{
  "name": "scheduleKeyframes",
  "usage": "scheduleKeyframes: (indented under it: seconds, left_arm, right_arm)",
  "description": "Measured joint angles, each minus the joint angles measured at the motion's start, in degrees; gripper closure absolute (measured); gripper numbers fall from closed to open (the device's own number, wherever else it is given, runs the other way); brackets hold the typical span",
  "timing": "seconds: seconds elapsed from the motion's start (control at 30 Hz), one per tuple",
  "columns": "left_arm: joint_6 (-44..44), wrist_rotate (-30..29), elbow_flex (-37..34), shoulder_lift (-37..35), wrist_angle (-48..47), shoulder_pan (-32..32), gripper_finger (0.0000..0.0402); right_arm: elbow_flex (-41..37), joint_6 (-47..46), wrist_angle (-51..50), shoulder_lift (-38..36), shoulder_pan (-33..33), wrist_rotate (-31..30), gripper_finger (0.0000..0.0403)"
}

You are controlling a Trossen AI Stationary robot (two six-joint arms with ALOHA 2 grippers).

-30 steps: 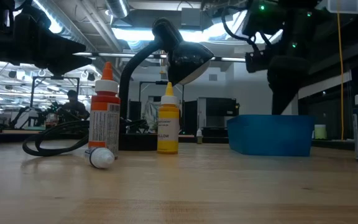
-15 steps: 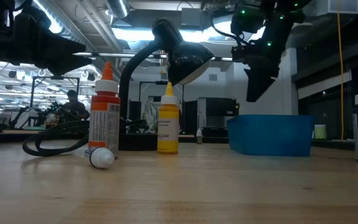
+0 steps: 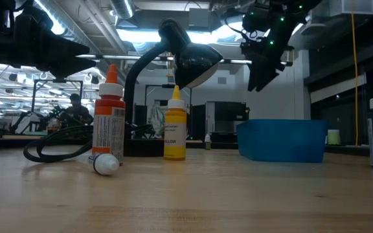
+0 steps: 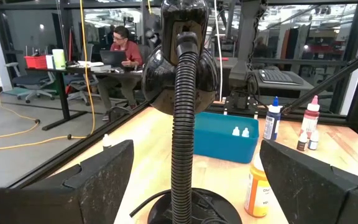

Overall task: Pick & Place food coloring
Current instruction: Put the small green food coloring bottle into the blue bin

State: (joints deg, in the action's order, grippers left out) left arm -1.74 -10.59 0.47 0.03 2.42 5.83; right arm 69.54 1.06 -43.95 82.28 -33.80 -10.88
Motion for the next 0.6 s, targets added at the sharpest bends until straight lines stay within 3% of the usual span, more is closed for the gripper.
scheduleKeyframes:
  seconds: [0.27, 0.6]
  left_arm:
    - [0.00, 0.00, 0.01, 0.00, -0.01, -0.01, 0.0056]
    - [0.00, 0.00, 0.00, 0.00, -0.02, 0.02, 0.0056]
  right_arm:
    - [8.75, 14.05, -0.02, 4.24, -6.49, 7.64, 0.0101]
    - [24.14, 28.51, -2.40, 20.79, -11.42, 16.95, 0.0101]
